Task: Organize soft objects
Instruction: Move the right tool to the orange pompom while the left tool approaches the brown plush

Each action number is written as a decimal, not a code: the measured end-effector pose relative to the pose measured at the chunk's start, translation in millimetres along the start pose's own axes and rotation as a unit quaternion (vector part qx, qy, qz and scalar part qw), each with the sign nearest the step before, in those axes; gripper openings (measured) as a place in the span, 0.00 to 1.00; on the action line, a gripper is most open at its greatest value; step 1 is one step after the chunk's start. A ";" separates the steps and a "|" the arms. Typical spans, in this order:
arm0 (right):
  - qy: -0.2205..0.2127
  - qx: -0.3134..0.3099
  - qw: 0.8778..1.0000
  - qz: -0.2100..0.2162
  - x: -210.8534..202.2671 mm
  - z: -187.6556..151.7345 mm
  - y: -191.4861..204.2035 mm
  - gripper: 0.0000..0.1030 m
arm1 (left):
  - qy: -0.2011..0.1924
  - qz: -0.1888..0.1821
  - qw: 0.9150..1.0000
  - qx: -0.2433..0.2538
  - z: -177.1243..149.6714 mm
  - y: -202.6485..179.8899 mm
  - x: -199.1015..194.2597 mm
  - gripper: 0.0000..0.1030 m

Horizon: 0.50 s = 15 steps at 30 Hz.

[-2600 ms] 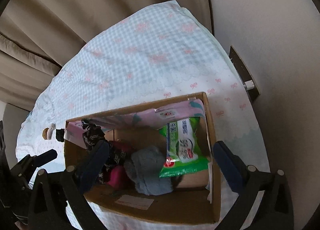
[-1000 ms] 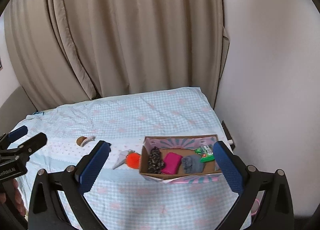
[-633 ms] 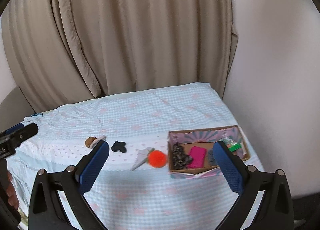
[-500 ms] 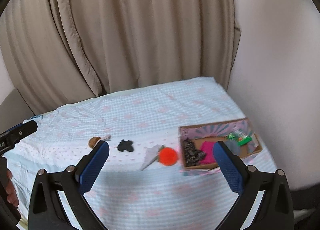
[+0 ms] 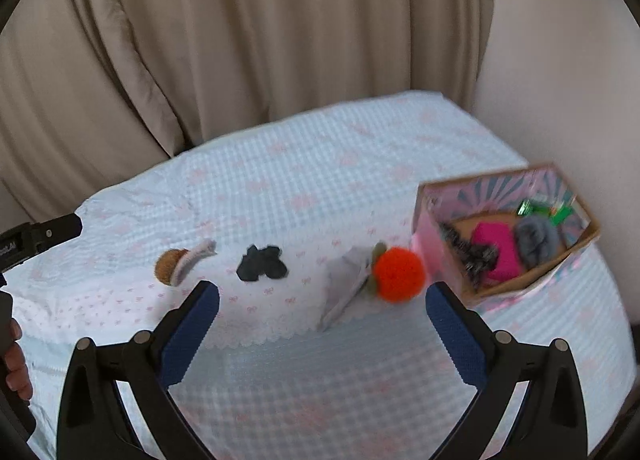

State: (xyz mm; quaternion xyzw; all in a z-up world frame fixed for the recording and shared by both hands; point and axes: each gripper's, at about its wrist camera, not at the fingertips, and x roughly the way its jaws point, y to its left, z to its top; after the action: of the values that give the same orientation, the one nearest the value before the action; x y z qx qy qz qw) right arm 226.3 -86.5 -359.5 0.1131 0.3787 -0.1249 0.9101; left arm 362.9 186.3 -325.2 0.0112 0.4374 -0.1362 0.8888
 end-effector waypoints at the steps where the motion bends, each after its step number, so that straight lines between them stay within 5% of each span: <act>1: 0.006 0.008 1.000 -0.002 14.1 -5.7 0.1 0.96 | 0.005 0.000 1.000 0.001 -0.7 2.7 11.9 0.99; 13: 0.064 0.081 0.993 -0.051 146.6 -43.8 -18.8 0.94 | 0.060 -0.024 0.998 0.013 -11.9 41.4 160.5 0.95; 15: 0.066 0.087 0.992 -0.055 162.6 -45.9 -21.8 0.83 | 0.066 -0.030 0.997 0.019 -15.0 47.1 178.5 0.93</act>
State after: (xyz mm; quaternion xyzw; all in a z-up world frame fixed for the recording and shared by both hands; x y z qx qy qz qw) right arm 300.1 -116.3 -510.1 0.1793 0.4315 -0.1995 0.8613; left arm 466.7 192.2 -478.6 0.0233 0.4927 -0.1703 0.8531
